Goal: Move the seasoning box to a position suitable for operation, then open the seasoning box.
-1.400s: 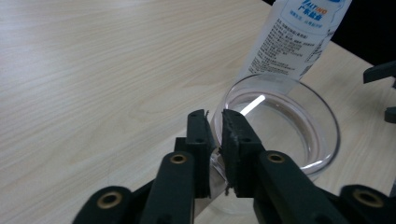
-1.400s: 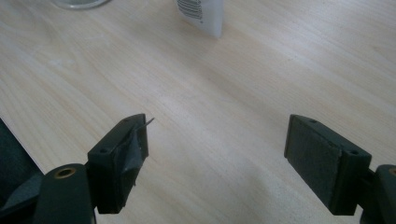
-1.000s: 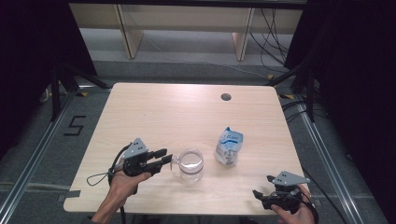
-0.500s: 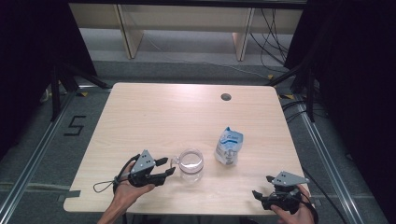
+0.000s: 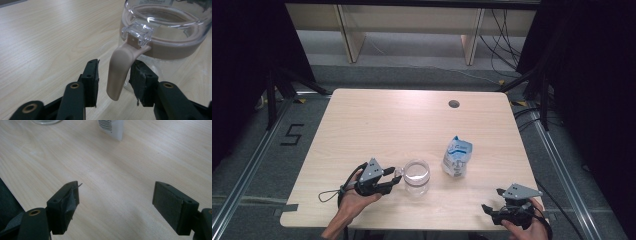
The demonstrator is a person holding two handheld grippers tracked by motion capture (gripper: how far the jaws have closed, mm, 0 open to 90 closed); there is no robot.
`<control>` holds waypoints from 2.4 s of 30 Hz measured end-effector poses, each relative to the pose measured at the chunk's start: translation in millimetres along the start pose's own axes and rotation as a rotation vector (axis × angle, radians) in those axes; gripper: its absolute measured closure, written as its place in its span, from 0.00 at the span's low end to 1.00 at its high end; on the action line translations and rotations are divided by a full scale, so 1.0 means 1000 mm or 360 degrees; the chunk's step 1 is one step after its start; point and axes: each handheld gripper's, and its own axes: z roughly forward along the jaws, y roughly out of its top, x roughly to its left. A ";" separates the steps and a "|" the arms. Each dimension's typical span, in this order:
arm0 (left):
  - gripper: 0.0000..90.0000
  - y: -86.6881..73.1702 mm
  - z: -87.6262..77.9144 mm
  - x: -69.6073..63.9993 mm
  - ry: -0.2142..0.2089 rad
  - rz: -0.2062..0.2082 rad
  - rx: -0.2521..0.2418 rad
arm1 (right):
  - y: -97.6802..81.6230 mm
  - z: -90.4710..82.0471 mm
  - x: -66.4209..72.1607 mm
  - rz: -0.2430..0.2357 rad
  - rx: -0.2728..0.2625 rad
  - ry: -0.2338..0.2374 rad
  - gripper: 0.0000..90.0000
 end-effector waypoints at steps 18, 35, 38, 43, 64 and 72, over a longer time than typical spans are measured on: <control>0.82 0.002 0.003 -0.022 -0.0099 0.0110 0.0011 | 0.000 0.002 -0.001 -0.0033 -0.0017 0.0021 0.25; 0.82 0.003 0.006 -0.034 -0.0162 0.0109 0.0011 | -0.001 0.000 -0.001 0.0040 0.0002 0.0021 0.25; 0.82 0.003 0.008 -0.036 -0.0183 0.0090 -0.0005 | -0.001 0.001 -0.003 0.0024 -0.0003 0.0028 0.25; 0.82 0.003 0.008 -0.037 -0.0185 0.0124 0.0006 | -0.001 0.001 -0.002 0.0032 -0.0001 0.0032 0.25; 0.37 0.001 -0.008 -0.033 -0.0190 -0.0060 0.0004 | 0.000 0.001 -0.003 -0.0001 -0.0017 0.0024 0.25; 0.35 0.006 -0.026 -0.030 -0.0130 -0.0165 -0.0020 | 0.001 0.002 -0.003 -0.0004 -0.0019 0.0054 0.25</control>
